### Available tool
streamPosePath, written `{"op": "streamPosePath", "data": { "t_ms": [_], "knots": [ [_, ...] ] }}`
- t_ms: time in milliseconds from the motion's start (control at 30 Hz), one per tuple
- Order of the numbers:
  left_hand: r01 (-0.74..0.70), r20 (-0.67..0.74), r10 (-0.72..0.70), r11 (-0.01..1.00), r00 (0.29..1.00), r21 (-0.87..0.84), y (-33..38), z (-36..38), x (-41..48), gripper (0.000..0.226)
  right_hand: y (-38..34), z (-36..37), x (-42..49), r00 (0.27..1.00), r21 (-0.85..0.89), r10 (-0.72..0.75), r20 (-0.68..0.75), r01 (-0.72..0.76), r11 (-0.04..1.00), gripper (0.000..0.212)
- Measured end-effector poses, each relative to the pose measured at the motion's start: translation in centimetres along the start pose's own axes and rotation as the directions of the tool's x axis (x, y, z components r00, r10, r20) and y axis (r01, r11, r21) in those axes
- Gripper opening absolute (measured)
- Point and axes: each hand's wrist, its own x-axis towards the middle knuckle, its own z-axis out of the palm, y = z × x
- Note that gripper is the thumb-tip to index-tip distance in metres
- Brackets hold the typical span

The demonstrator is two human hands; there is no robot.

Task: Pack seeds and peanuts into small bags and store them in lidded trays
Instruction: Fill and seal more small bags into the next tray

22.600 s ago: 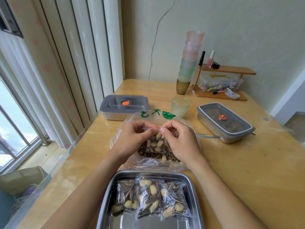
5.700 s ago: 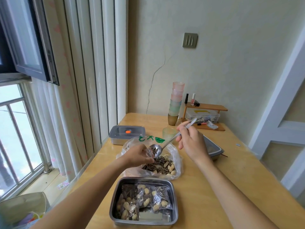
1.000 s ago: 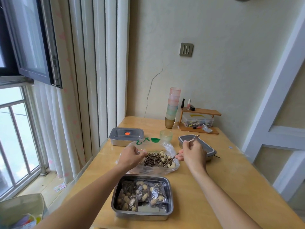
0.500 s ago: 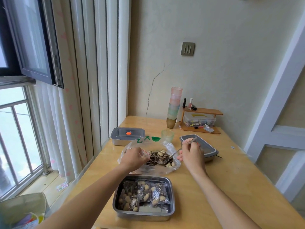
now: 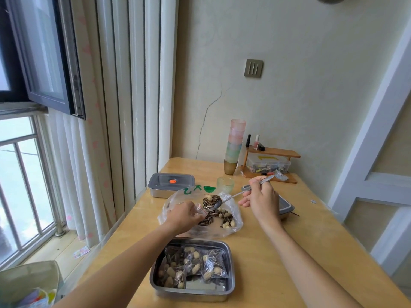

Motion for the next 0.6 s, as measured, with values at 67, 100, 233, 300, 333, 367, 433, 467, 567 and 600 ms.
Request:
{"op": "streamPosePath", "data": {
  "t_ms": [67, 100, 233, 300, 333, 367, 433, 467, 567, 600],
  "knots": [
    [-0.002, -0.015, 0.002, 1.0, 1.0, -0.015, 0.1, 0.0, 0.2, 0.04, -0.6, -0.1, -0.1, 0.997, -0.003, -0.075, 0.016, 0.075, 0.997, 0.031],
    [-0.001, -0.024, 0.0, 1.0, 1.0, -0.027, 0.2, 0.0, 0.2, 0.041, -0.7, 0.0, -0.2, 0.993, -0.004, -0.111, 0.04, 0.111, 0.994, 0.03],
    [-0.009, -0.039, 0.007, 0.999, 0.999, -0.053, 0.3, 0.0, 0.3, 0.044, -1.3, 0.2, -0.6, 0.938, -0.082, -0.292, 0.19, 0.311, 0.947, 0.031],
    [-0.001, -0.047, -0.002, 0.998, 0.999, -0.058, 0.4, 0.0, 0.3, 0.046, -1.7, 0.2, -0.9, 0.89, -0.123, -0.364, 0.274, 0.407, 0.905, 0.026],
    [0.004, -0.053, -0.007, 0.998, 0.999, -0.07, 0.4, 0.0, 0.3, 0.046, -1.9, 0.1, -1.1, 0.867, -0.126, -0.39, 0.31, 0.444, 0.887, 0.022],
    [0.008, -0.059, -0.013, 0.996, 0.998, -0.085, 0.4, 0.1, 0.3, 0.046, -2.1, 0.1, -1.3, 0.846, -0.124, -0.412, 0.338, 0.474, 0.872, 0.019],
    [0.013, -0.066, -0.021, 0.993, 0.998, -0.118, 0.5, 0.1, 0.2, 0.045, -2.5, 0.0, -1.5, 0.808, -0.118, -0.465, 0.363, 0.535, 0.837, 0.015],
    [0.016, -0.066, -0.025, 0.991, 0.998, -0.133, 0.4, 0.2, 0.2, 0.045, -2.6, 0.0, -1.6, 0.793, -0.115, -0.486, 0.366, 0.557, 0.822, 0.015],
    [0.02, -0.068, -0.031, 0.987, 0.997, -0.161, 0.6, 0.2, 0.1, 0.041, -2.7, 0.2, -1.8, 0.772, -0.078, -0.522, 0.361, 0.583, 0.809, 0.014],
    [0.021, -0.069, -0.034, 0.985, 0.997, -0.173, 0.7, 0.1, 0.0, 0.041, -2.8, 0.3, -1.8, 0.761, -0.07, -0.538, 0.363, 0.598, 0.798, 0.015]
  ]
}}
